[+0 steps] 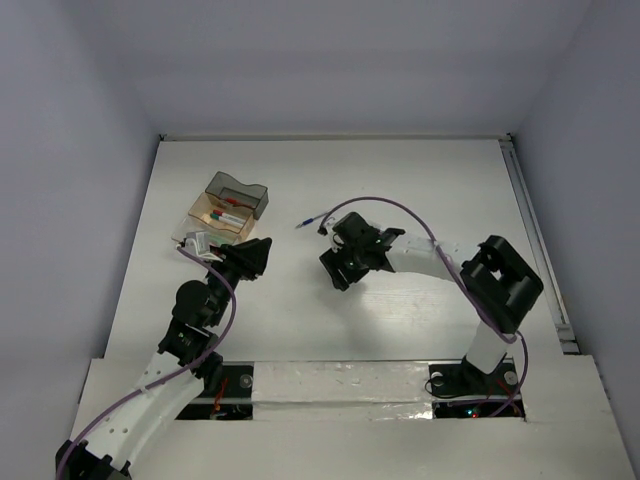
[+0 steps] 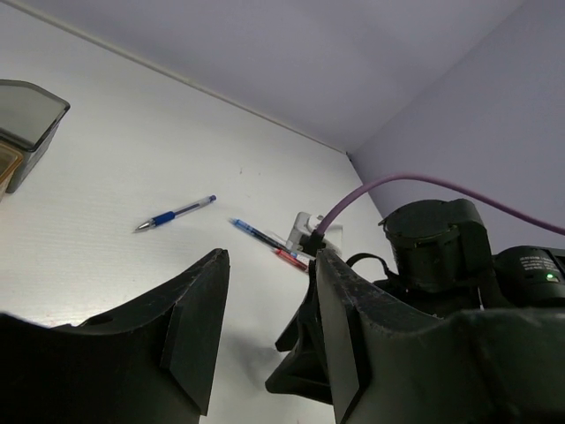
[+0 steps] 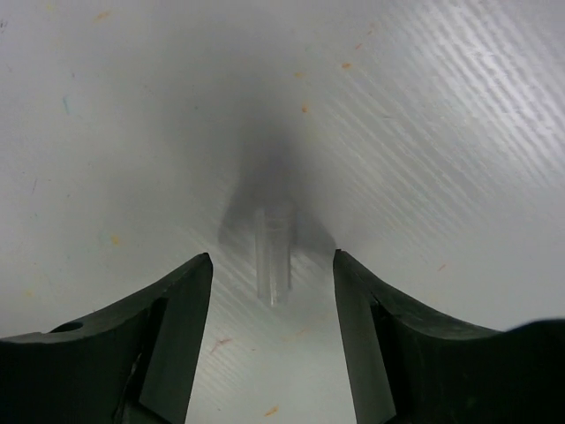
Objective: Sort the stationery into containers
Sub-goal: Place the pen cap at the center of the board, then move the pen cap to the center of the board.
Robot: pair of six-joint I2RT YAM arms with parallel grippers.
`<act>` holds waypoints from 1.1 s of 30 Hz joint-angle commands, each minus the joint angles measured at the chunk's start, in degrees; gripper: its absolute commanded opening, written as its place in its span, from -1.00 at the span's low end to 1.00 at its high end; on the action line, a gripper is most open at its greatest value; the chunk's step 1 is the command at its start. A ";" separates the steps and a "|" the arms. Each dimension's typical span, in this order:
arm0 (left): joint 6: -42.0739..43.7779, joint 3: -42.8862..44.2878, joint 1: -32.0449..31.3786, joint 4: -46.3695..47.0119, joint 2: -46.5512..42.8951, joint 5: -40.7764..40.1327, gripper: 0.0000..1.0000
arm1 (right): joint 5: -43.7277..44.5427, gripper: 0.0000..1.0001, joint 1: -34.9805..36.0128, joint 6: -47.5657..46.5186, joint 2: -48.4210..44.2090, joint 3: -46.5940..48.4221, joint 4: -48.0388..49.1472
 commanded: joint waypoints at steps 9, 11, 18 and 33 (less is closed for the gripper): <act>0.96 -0.26 -0.29 2.66 -0.08 -0.58 -0.20 | -10.14 0.42 2.91 8.53 -12.70 -2.75 2.56; 1.14 -0.17 -0.29 2.22 -0.43 -0.93 -0.20 | -13.06 0.43 3.44 9.85 -12.61 -4.42 4.31; 1.67 -0.09 -0.29 0.99 -2.02 -2.34 -0.20 | -15.53 0.48 3.44 13.72 -9.63 -8.11 8.18; 1.67 0.00 -0.29 1.43 -1.49 -1.63 -0.05 | -0.08 0.56 3.44 15.74 -3.04 -6.80 6.70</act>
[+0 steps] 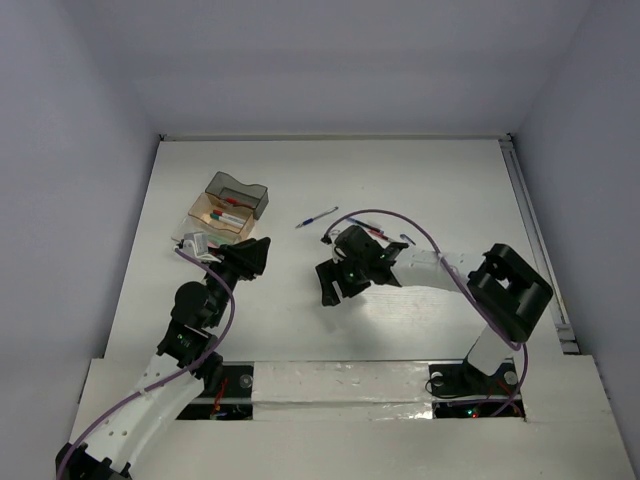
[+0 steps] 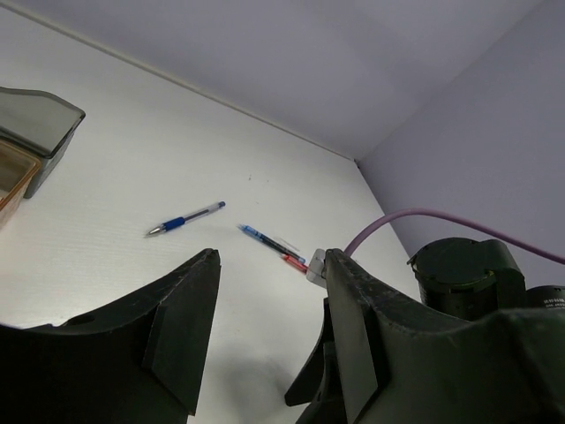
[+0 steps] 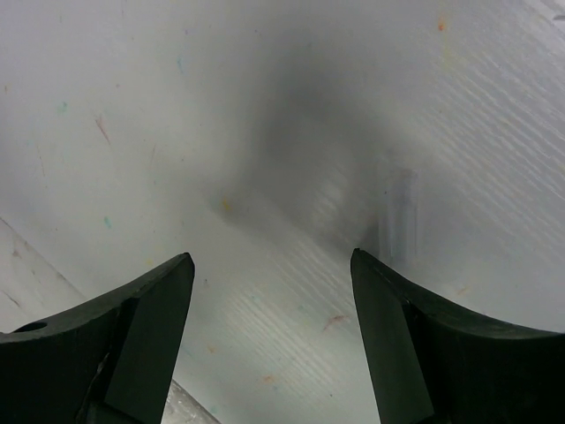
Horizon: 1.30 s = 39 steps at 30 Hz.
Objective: Sort the stationery into containers
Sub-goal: Move the pen cap to the center of the board.
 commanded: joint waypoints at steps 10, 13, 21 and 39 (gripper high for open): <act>0.70 0.00 -0.29 2.17 -0.40 -0.10 -0.05 | 16.90 0.58 -0.19 -0.15 5.97 5.17 -0.98; 0.62 0.00 -0.29 2.26 -0.49 -0.10 -0.05 | 18.40 0.59 -0.19 -0.41 6.94 6.23 -0.64; 0.62 -0.09 -0.29 2.34 -0.31 -0.19 -0.05 | 19.82 0.59 -0.80 0.29 8.70 7.91 -1.96; 0.35 -0.17 -0.29 2.79 0.04 0.77 -0.05 | 17.09 0.58 -6.95 -2.17 4.30 5.09 -1.43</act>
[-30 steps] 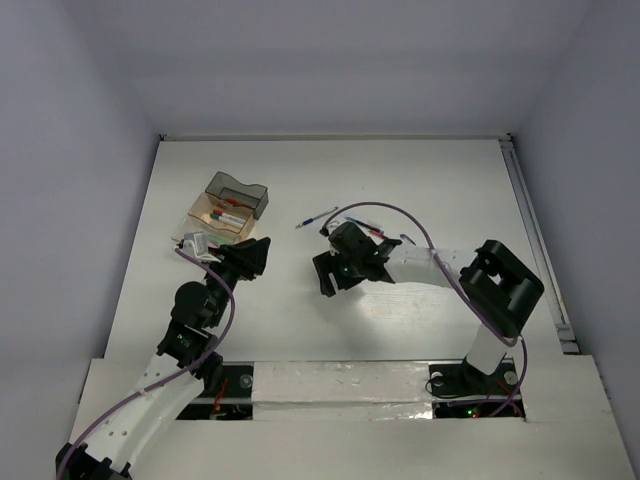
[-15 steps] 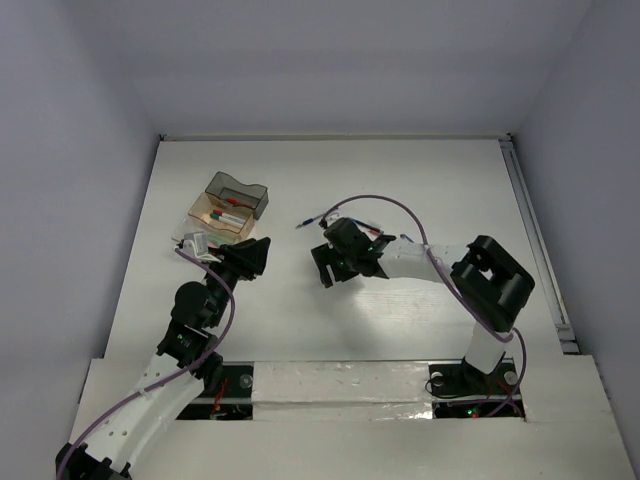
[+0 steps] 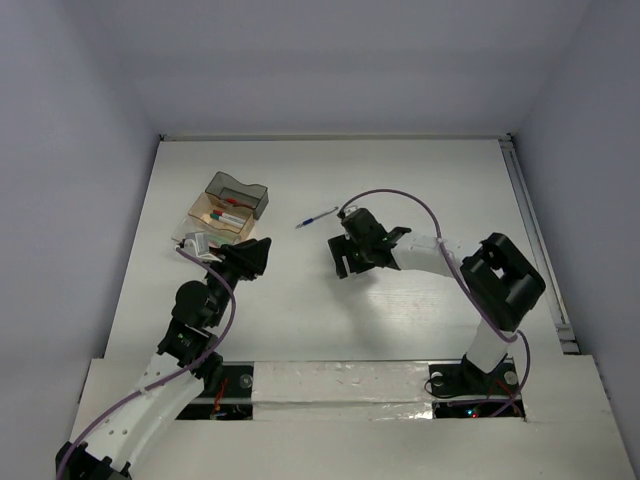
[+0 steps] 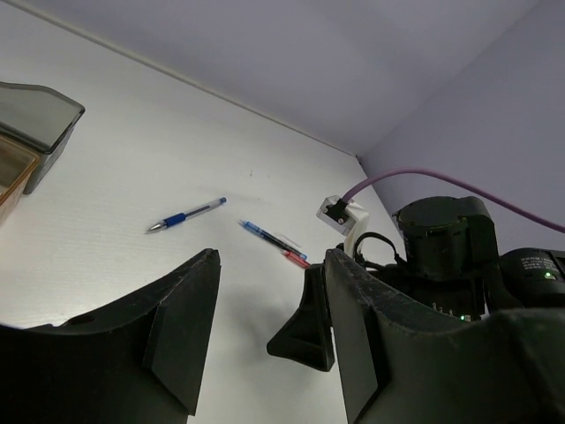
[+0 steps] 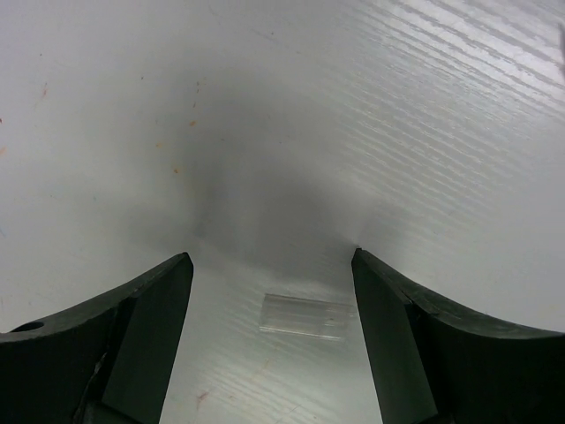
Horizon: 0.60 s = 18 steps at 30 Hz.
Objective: Sort the stationery into containers
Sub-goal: Move the pen cap to the center of the board.
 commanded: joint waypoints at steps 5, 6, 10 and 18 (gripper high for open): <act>0.27 -0.09 -0.29 3.09 -0.04 0.73 -0.05 | -4.00 0.58 -0.97 0.81 -2.57 -2.15 -1.47; 0.27 -0.09 -0.29 3.09 -0.04 0.73 -0.05 | -4.35 0.58 -0.97 1.07 -3.01 -2.94 -1.65; 0.18 -0.26 -0.29 3.27 -0.04 0.64 -0.05 | -6.64 0.57 -0.97 2.13 -5.73 -4.79 -3.05; 0.09 -0.26 -0.29 3.44 0.13 0.73 -0.05 | -10.77 0.57 0.35 2.57 -7.41 -5.06 -4.81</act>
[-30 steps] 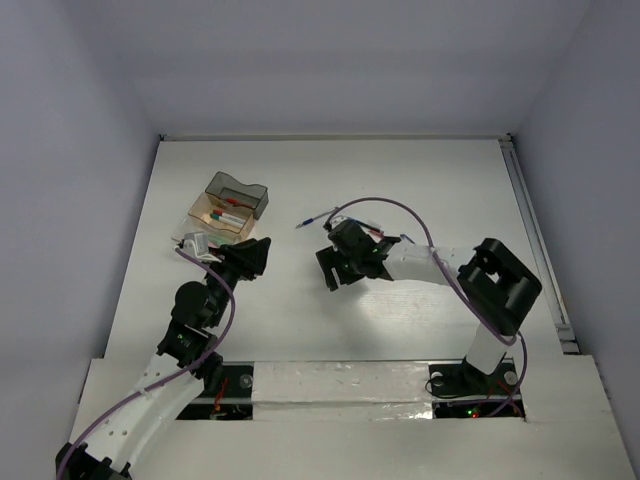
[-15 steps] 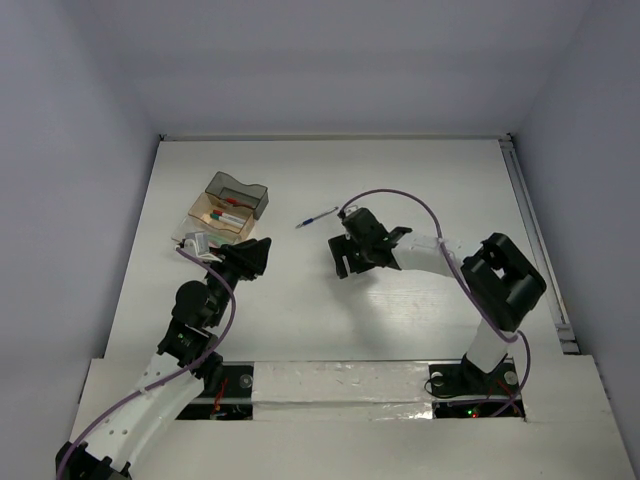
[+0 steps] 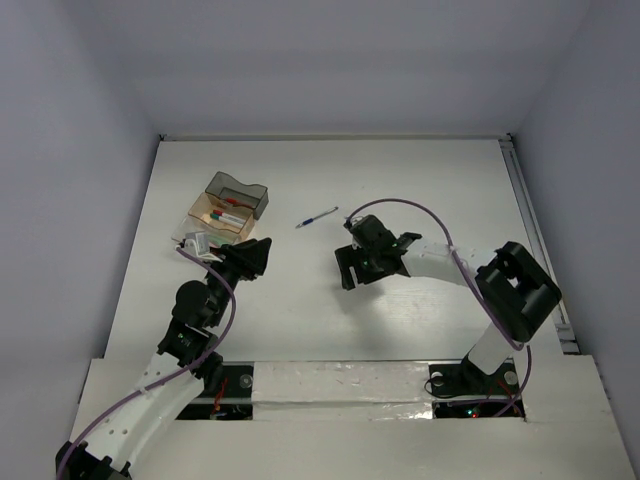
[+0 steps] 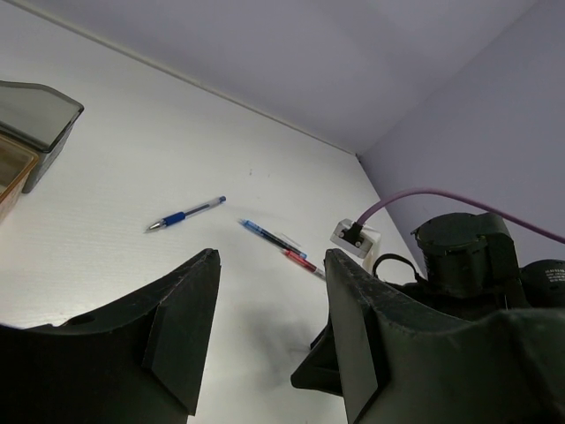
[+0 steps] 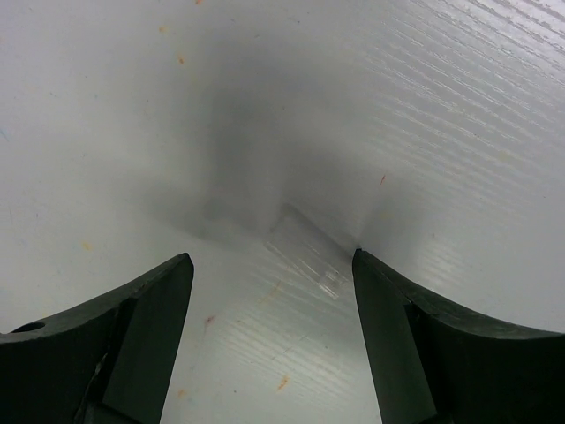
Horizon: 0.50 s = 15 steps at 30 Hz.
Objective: Sort the stationery into containers
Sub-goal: Move the pen cap to the center of the board.
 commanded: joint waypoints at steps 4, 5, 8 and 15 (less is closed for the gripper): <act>0.11 -0.26 -0.29 3.49 0.20 0.62 -0.05 | -4.72 0.57 1.31 1.50 -2.01 0.28 0.08; 0.11 -0.26 -0.29 3.49 0.29 0.62 -0.05 | -4.90 0.57 1.31 1.59 -2.10 0.63 0.09; 0.11 -0.26 -0.29 3.49 0.20 0.62 -0.05 | -6.91 0.56 1.31 1.85 -2.36 1.33 0.09; 0.02 -0.17 -0.29 3.40 -0.06 0.89 -0.05 | -10.26 0.53 1.31 1.06 -1.22 2.92 -2.72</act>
